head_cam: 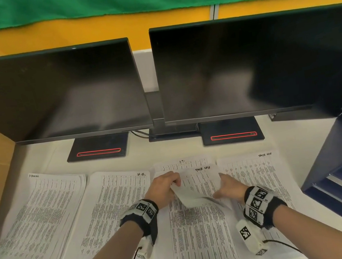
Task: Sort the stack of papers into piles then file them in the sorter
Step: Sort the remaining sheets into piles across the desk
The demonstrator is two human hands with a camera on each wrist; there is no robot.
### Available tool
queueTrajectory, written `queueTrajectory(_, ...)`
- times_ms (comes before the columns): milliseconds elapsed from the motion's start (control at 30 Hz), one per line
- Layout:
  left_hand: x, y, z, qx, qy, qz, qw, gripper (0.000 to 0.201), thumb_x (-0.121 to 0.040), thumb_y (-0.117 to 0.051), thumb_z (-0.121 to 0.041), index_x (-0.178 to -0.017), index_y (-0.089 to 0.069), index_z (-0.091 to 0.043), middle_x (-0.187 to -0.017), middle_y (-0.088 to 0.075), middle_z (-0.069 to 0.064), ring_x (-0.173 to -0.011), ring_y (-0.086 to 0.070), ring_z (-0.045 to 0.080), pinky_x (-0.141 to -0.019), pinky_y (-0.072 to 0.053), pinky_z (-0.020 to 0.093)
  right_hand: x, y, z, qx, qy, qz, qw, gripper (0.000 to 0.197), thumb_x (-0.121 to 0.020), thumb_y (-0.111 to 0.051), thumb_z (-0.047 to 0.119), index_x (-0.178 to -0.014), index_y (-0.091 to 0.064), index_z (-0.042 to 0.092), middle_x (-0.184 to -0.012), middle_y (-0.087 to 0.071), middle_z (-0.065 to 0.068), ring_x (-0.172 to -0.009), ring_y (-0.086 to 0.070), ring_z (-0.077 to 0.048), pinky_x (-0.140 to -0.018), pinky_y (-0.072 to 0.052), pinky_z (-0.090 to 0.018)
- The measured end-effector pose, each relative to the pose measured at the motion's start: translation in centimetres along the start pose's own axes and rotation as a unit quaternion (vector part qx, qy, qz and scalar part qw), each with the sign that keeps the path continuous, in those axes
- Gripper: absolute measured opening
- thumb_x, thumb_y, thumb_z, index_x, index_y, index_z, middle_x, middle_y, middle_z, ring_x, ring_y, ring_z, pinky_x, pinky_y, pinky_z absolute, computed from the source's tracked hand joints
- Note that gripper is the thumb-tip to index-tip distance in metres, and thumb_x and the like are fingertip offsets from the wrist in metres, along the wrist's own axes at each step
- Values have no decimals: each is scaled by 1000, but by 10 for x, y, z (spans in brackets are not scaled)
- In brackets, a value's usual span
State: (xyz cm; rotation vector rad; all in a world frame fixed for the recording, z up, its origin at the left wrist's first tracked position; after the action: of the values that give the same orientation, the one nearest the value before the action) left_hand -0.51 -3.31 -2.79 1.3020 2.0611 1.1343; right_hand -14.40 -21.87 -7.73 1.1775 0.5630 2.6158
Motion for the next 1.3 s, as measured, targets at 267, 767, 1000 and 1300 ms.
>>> queueTrajectory(267, -9, -1, 1, -2, 2, 3, 1000, 27, -72, -50, 11, -78, -59, -13, -78, -62, -1, -71, -56, 16, -64, -46, 24, 15, 55, -5, -62, -38, -89, 993, 31, -80, -45, 0, -109, -54, 9, -105, -62, -10, -97, -59, -26, -84, -53, -39)
queueTrajectory(767, -12, -6, -5, -66, -18, 4, 998, 21, -83, -53, -1, -87, -66, -16, -80, -65, 0, -72, -59, 17, -75, -49, 28, 24, 153, -59, 139, -215, -269, 928, 32, -89, -48, 6, -119, -53, -6, -119, -60, -23, -110, -57, -39, -96, -46, -42)
queueTrajectory(1000, -12, -4, 2, -62, 7, 17, 998, 22, -85, -48, -2, -88, -64, -18, -80, -62, -2, -73, -56, 15, -72, -47, 25, 34, 137, -3, 108, -126, -189, 968, 39, -100, -31, 10, -134, -45, -4, -142, -45, -17, -133, -40, -27, -105, -29, -25)
queueTrajectory(1300, -13, 0, -1, -38, 25, 47, 998, 19, -83, -51, -2, -86, -62, -17, -84, -63, 0, -77, -58, 18, -75, -51, 30, 52, 163, 14, 22, -83, -217, 972, 25, -93, -39, 1, -108, -57, -8, -115, -59, -23, -103, -55, -33, -90, -44, -39)
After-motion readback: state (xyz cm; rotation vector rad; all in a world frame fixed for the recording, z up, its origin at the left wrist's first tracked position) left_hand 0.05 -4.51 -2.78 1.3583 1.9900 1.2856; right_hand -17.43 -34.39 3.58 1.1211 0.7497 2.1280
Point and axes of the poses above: each hand's wrist, its own x-axis away from the middle knuckle, its own y-axis out of the back of the hand, z = x × y, the point moved 3 cm from there along -x, towards the middle knuckle
